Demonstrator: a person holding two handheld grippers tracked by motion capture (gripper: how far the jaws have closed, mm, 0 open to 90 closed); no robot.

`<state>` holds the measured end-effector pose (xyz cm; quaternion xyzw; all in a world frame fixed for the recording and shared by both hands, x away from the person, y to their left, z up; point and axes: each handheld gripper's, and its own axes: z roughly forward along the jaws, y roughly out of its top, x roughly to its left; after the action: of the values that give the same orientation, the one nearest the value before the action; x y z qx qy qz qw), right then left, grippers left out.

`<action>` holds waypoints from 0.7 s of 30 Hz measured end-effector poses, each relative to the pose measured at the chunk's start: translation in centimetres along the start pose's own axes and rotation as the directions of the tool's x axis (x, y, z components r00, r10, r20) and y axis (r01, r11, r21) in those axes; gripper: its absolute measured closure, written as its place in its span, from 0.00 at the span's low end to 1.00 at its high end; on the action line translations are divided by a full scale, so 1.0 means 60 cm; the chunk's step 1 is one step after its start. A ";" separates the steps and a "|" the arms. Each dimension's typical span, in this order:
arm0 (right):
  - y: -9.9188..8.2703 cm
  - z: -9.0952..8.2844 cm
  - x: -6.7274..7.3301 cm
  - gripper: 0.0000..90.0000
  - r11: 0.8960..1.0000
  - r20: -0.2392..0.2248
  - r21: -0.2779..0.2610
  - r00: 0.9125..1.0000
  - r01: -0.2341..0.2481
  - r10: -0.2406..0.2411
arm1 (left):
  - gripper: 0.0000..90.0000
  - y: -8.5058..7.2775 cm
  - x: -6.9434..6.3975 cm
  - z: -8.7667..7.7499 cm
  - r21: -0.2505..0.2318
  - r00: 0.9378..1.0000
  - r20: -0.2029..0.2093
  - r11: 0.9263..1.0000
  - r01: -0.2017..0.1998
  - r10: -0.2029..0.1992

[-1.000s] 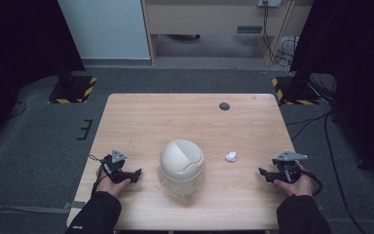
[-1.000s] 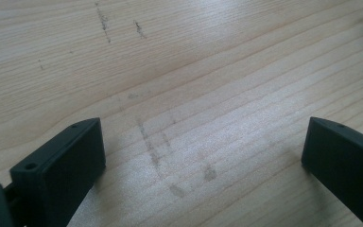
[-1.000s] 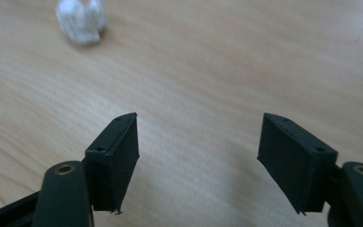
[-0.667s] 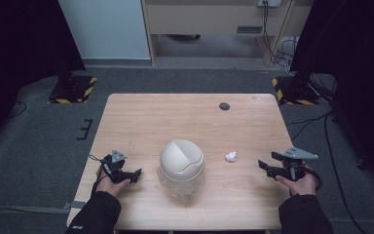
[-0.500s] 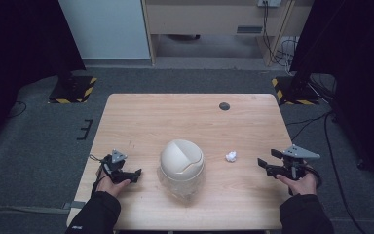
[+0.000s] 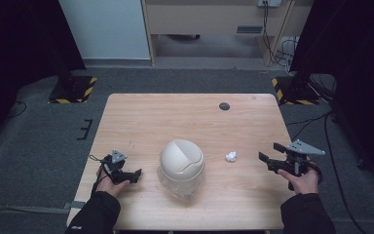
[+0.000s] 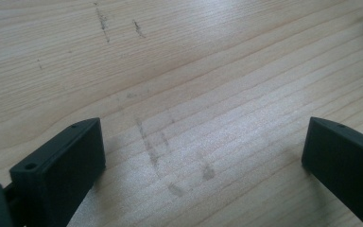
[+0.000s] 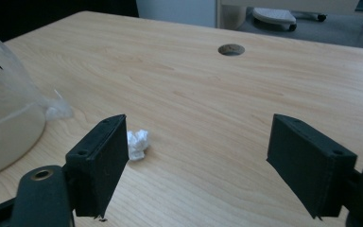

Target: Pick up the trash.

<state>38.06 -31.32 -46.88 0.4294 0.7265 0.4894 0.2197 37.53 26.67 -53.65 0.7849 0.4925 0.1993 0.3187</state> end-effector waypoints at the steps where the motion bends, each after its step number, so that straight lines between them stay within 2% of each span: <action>1: 0.004 -0.001 0.002 0.23 1.000 -0.003 -0.007 1.000 -0.003 0.003 | 0.00 0.000 0.000 0.000 0.000 1.000 0.000 1.000 0.000 0.000; 6: 0.028 -0.007 0.015 0.22 0.998 -0.042 -0.053 0.999 0.013 -0.015 | 0.00 0.000 0.000 0.000 0.000 1.000 0.000 1.000 0.001 -0.001; 10: 0.041 -0.009 0.024 0.21 0.997 -0.054 -0.069 0.998 0.031 -0.035 | 0.00 0.000 -0.001 0.000 0.000 1.000 -0.001 1.000 0.001 -0.001; 16: 0.063 -0.008 0.045 0.21 0.994 -0.102 -0.098 0.993 0.055 -0.065 | 0.00 0.000 -0.001 0.000 0.000 1.000 -0.002 1.000 0.002 -0.002; 21: 0.087 -0.008 0.059 0.21 0.987 -0.136 -0.145 0.987 0.065 -0.085 | 0.00 0.000 -0.001 0.000 0.000 1.000 -0.003 1.000 0.002 -0.002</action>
<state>37.91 -27.80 -41.61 0.3494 0.7199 0.5598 0.2152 37.49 26.60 -53.65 0.7841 0.4940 0.2000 0.3180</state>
